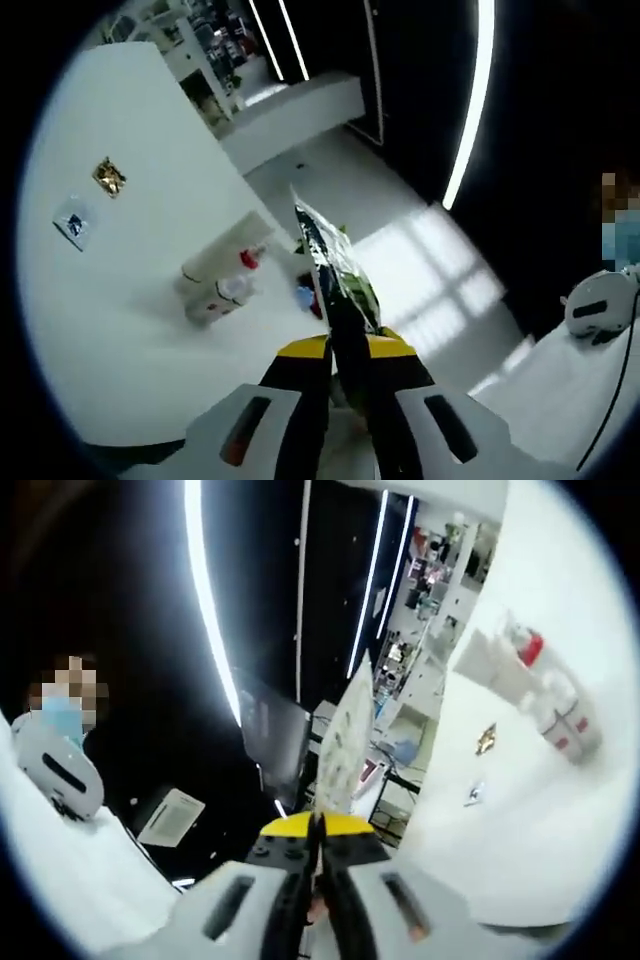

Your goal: Arrange the skincare products in the storage area until every visible bottle or jar stands upright without overlapping.

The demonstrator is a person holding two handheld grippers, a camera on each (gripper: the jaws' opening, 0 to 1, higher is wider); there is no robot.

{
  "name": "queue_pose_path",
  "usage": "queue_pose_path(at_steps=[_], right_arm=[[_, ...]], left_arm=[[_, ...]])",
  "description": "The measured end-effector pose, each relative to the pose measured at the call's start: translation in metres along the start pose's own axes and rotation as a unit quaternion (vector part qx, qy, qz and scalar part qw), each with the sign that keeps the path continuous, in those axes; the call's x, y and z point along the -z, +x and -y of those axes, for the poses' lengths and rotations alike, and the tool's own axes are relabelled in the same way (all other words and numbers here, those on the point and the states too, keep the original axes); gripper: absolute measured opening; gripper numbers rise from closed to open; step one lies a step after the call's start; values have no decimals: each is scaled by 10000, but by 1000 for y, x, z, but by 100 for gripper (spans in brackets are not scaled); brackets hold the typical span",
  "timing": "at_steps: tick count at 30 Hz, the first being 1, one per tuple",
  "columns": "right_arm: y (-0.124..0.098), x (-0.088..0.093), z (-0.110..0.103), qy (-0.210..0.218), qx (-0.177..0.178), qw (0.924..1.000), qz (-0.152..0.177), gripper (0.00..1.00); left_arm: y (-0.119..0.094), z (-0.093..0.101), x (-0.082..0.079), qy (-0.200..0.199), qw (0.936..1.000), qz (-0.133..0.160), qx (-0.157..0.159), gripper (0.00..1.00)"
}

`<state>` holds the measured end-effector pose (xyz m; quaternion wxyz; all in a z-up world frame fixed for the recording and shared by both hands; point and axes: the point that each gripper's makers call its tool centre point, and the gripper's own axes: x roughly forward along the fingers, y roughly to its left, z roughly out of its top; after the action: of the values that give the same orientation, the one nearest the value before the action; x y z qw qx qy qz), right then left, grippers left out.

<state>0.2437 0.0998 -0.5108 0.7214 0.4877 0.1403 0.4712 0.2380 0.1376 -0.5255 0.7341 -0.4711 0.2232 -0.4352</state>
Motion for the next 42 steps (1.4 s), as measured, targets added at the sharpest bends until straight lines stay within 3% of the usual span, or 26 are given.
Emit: queue_pose_path(at_steps=[6,16,24,33,38,42], right_arm=[[4,2,-5,79,-135,9999,14,1],[9,7,11,-63,146,9998,-119,2],[19,13,24,-371,424,9978,-351,4],[14,21,44,-1133,815,9863,-874,20],[15,21,49,-1324,921,9823,-951,29],[13,24,57,-1630,1114,9734,-1159,39]], left_arm=[[-4,-5,-1,-224,9997,123,-27,15],[-14,-3,-8,-627,9971,411,155,1],[-22,-19,-12,-1050,9927,592,-22,0],[-16,-31,-10,-653,9965,343,-390,0],[-13,-39,-12,-636,9964,341,-452,0],[-13,-46,-13,-670,9956,349,-550,0]])
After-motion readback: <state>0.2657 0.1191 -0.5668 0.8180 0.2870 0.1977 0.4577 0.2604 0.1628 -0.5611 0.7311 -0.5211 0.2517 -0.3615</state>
